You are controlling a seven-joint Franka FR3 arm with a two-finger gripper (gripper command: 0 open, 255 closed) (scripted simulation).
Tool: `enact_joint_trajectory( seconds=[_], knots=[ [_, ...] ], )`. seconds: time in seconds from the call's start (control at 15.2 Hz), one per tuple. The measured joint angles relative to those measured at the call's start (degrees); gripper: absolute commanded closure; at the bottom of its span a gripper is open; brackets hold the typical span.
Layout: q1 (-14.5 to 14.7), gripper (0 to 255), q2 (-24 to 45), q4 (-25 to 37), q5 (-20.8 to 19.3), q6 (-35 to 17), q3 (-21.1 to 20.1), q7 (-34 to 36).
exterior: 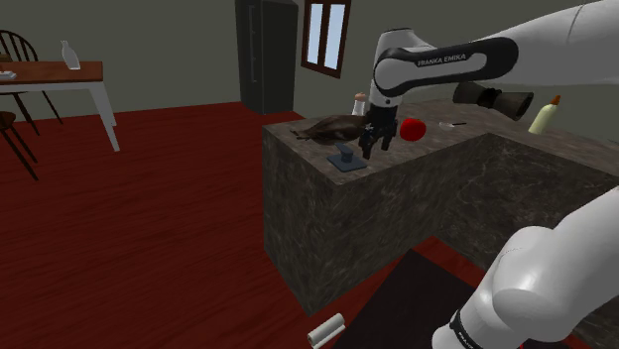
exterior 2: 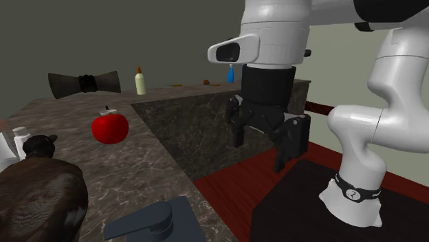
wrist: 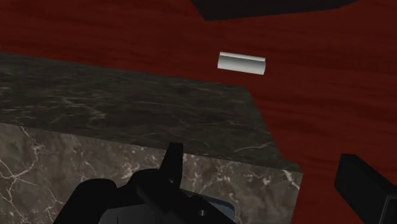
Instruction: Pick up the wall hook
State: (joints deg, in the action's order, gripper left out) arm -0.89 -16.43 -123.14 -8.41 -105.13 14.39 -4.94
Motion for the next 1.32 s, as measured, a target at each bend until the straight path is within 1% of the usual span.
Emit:
enact_joint_trajectory(
  seconds=[0.26,0.59,0.92,1.12,1.32],
  knots=[
    [-0.18,0,8.33,6.27,1.76,-2.69,1.99,-3.76],
    [-1.26,0,19.36,15.30,5.26,-5.23,3.81,-8.89],
    [-3.29,0,30.36,26.95,9.23,-4.87,4.33,-13.40],
    [-3.79,0,32.73,28.05,10.06,-6.15,4.23,-14.11],
    [-3.98,0,33.59,26.77,10.37,-8.27,4.19,-14.38]
  ],
)
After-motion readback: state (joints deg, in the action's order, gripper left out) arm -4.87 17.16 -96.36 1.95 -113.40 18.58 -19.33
